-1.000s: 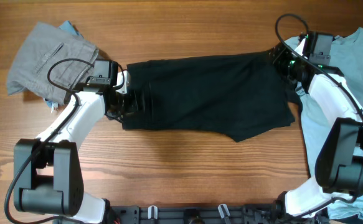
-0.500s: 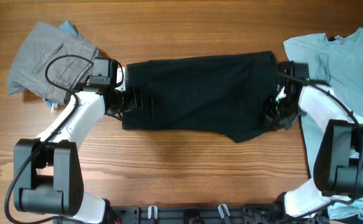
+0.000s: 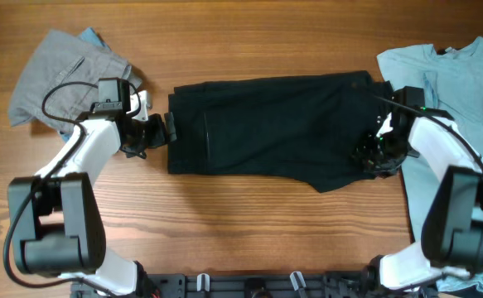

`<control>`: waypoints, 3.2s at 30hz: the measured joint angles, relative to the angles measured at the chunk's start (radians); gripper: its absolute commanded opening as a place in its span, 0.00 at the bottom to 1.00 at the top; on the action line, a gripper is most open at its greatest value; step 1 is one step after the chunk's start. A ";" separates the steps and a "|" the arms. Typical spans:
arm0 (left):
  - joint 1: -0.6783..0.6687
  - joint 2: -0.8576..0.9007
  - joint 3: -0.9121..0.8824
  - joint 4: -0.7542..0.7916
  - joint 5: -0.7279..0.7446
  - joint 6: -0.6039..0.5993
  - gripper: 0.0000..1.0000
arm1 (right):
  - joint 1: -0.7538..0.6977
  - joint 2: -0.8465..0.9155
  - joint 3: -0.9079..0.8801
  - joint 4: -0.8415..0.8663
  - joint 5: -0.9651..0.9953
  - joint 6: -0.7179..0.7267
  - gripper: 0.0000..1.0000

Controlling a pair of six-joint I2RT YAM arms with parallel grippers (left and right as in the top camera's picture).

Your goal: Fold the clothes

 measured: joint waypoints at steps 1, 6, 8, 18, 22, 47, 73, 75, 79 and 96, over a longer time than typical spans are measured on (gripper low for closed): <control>0.002 0.012 0.000 0.010 0.027 0.016 1.00 | -0.001 -0.042 0.001 -0.004 -0.024 -0.025 0.55; 0.002 0.056 0.006 0.083 0.145 0.059 1.00 | 0.018 -0.246 0.035 0.031 -0.213 -0.156 0.54; 0.002 0.074 0.011 0.117 0.177 0.068 1.00 | 0.044 -0.259 0.040 0.034 -0.253 -0.180 0.54; -0.050 0.162 0.061 0.227 0.260 0.096 0.87 | 0.138 -0.069 -0.035 0.160 -0.294 -0.179 0.46; -0.132 0.189 0.074 0.248 0.249 0.103 0.45 | 0.140 -0.057 -0.035 0.188 -0.298 -0.175 0.45; -0.272 0.046 0.735 -0.685 -0.182 0.051 0.04 | 0.106 -0.268 -0.018 0.195 -0.315 -0.151 0.47; -0.590 0.194 0.850 -0.659 -0.178 -0.198 0.19 | 0.116 -0.268 -0.018 0.145 -0.415 -0.307 0.17; -0.539 0.155 0.859 -0.674 -0.196 -0.184 0.04 | 0.183 -0.266 -0.017 0.210 -0.408 -0.338 0.08; -0.469 0.148 0.821 -0.680 -0.200 -0.161 0.04 | 0.302 -0.210 -0.011 0.391 -0.358 -0.349 0.08; -0.466 0.160 0.151 -0.291 -0.014 -0.151 0.04 | 0.253 0.148 0.026 0.444 -0.223 -0.084 0.10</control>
